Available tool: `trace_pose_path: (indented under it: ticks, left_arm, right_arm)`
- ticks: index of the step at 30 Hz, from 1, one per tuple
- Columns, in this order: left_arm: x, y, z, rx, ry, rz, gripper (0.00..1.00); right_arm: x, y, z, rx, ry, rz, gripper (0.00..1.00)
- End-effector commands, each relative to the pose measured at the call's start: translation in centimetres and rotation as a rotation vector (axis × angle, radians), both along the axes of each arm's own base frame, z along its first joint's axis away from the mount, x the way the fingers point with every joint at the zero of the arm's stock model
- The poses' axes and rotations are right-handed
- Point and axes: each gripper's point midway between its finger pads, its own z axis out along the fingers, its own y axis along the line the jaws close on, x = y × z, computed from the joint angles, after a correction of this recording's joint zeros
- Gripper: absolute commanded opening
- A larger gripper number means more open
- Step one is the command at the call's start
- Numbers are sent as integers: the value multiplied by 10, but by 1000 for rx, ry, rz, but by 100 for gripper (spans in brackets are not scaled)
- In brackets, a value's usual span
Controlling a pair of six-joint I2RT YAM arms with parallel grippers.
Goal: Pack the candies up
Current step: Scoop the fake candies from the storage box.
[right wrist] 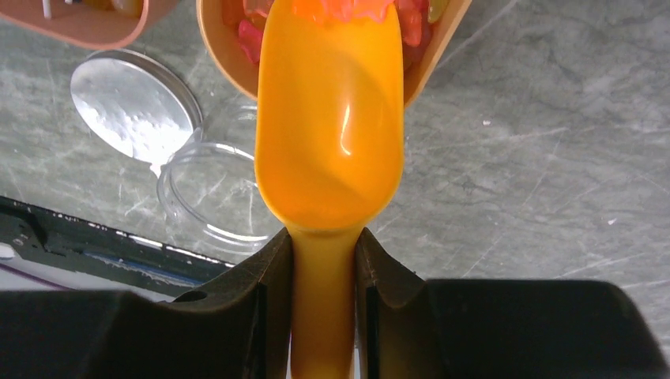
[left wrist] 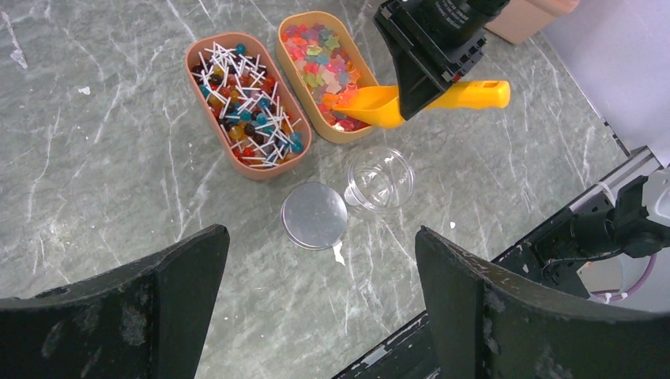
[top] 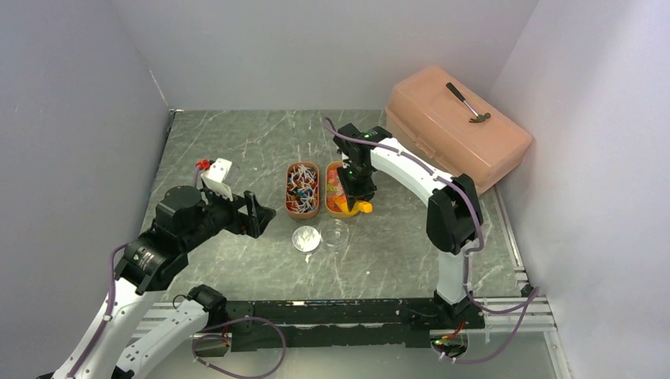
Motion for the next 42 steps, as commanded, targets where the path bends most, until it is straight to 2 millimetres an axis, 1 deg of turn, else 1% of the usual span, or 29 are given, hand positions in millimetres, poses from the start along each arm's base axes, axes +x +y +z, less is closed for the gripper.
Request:
trace_pose_path:
  ticks: [1,10,24,29,35,42]
  left_arm:
    - [2,-1,0,6,-7,-5,93]
    - [3,1,-2,17,-1,5,94]
    - [4,1,-4,22,6,9,93]
    - [5,1,-5,26,11,11,93]
    - [6,1,-7,29,15,14,93]
    - [7,0,-8,35,23,12,93]
  right_arm:
    - [13,6,-3,6,-1,-13,0]
    - [27,15,-19,3,2,-24,0]
    - [41,24,-39,27,-36,-55,0]
    - [43,24,-44,29,-47,-59,0]
    - [41,23,-56,30,-48,-57,0]
    - [41,21,-62,35,-69,-51,0]
